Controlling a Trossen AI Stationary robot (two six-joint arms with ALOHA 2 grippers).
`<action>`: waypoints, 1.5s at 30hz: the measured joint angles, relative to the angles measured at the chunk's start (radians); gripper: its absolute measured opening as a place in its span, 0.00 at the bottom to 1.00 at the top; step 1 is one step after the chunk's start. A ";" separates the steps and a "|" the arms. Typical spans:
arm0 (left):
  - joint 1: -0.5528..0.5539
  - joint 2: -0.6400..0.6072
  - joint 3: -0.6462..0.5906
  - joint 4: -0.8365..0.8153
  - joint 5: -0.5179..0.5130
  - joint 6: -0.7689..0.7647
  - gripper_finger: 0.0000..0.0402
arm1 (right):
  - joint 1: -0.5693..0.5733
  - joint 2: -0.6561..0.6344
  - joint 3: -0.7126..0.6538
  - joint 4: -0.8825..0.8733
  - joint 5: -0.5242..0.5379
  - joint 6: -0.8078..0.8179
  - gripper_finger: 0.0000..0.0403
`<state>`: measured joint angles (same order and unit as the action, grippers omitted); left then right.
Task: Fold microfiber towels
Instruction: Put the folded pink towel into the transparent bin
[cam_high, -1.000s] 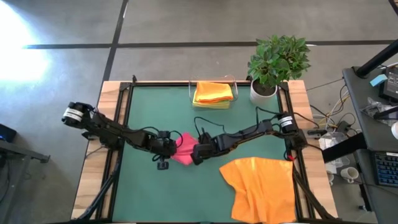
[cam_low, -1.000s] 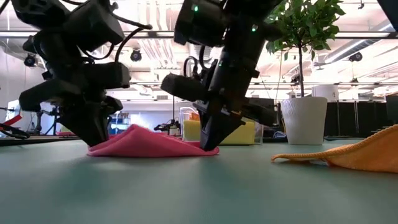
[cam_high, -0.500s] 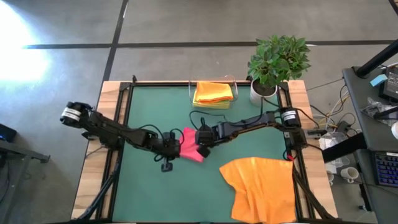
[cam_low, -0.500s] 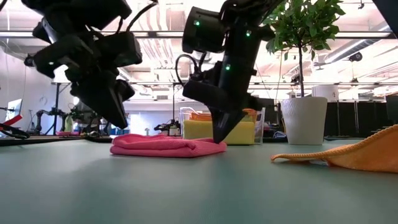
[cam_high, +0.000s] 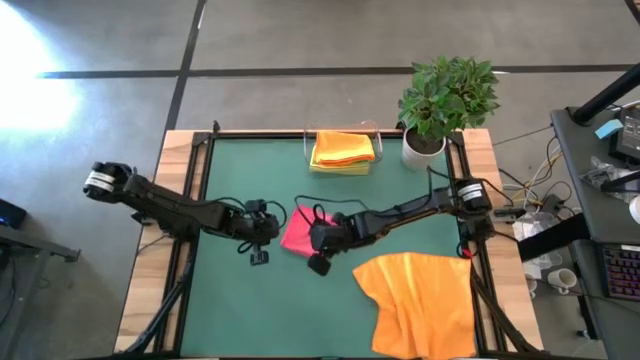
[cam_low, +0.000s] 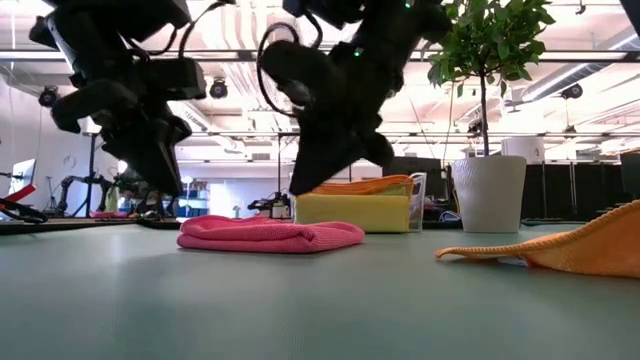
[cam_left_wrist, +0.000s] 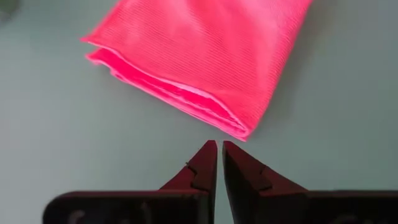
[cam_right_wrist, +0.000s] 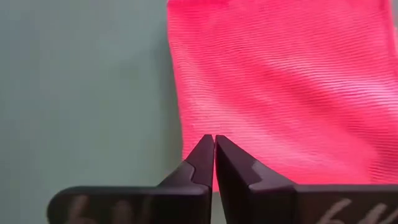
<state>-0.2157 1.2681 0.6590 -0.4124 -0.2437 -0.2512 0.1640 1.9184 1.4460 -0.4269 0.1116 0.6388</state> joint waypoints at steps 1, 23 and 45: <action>0.000 -0.013 -0.003 -0.002 -0.009 0.000 0.03 | 0.004 0.011 0.000 0.015 0.000 0.016 0.02; 0.000 -0.027 -0.004 0.099 -0.037 0.075 0.03 | 0.066 0.050 0.002 -0.214 -0.067 0.288 0.02; 0.029 -0.025 0.016 0.146 -0.083 0.154 0.43 | 0.193 -0.357 -0.039 -0.560 0.259 0.348 0.02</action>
<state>-0.1865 1.2430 0.6750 -0.2667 -0.3267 -0.0971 0.3571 1.5610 1.4073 -0.9866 0.3706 0.9867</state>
